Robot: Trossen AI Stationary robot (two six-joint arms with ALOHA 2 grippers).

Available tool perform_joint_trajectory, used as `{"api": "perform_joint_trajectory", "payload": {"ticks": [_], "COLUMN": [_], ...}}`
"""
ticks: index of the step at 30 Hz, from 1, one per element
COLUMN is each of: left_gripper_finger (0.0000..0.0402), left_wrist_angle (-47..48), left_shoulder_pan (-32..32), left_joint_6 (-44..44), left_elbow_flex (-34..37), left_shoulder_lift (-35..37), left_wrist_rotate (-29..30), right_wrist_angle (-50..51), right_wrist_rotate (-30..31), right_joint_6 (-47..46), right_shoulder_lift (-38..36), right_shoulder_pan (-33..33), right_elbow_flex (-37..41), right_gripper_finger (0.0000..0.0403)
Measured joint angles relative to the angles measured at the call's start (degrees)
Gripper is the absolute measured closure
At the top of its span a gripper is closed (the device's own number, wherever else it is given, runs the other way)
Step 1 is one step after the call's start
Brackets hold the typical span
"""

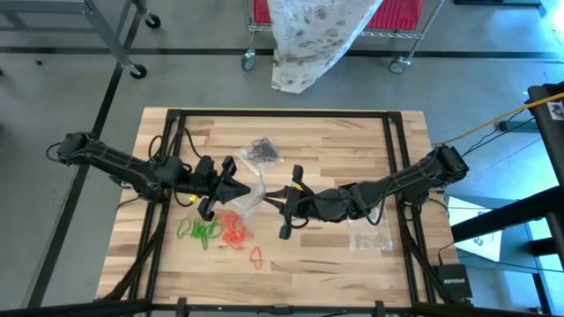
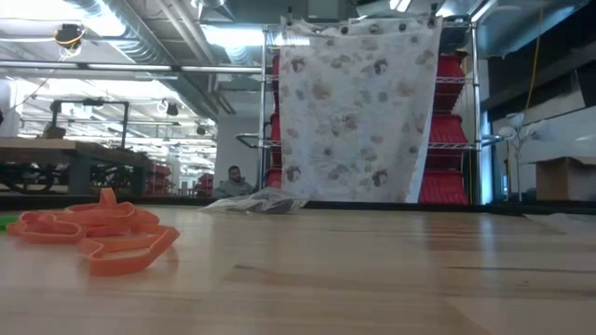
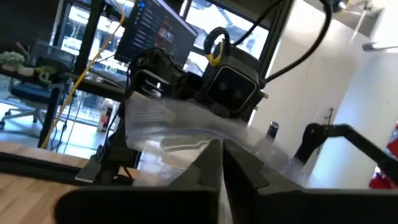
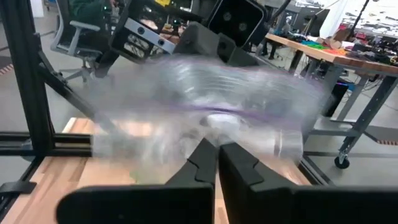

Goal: Sort rubber bands
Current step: Open the transparent zip bag

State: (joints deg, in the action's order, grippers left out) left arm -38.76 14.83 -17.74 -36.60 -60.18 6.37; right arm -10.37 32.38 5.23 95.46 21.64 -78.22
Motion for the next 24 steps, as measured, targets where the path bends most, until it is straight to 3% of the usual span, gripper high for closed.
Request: {"api": "perform_joint_trajectory", "payload": {"ticks": [12, 17, 24], "left_gripper_finger": [0.0262, 0.0244, 0.0242], "left_wrist_angle": [18.0, 19.43, 24.16], "left_shoulder_pan": [0.22, 0.22, -0.28], "left_joint_6": [7.32, 8.73, 7.92], "left_elbow_flex": [-0.02, -0.03, -0.06], "left_shoulder_lift": [5.18, 5.44, 6.18], "left_wrist_rotate": [-2.01, -2.1, -2.12], "right_wrist_angle": [1.25, 1.89, 10.46], "right_wrist_rotate": [-2.69, -3.01, -3.43], "right_joint_6": [0.74, 0.7, -4.79], "right_shoulder_lift": [0.0, 0.0, 0.03], "right_shoulder_pan": [0.07, -0.28, -1.78], "right_elbow_flex": [0.0, 0.0, 0.0], "right_gripper_finger": [0.0399, 0.0398, 0.0398]}}
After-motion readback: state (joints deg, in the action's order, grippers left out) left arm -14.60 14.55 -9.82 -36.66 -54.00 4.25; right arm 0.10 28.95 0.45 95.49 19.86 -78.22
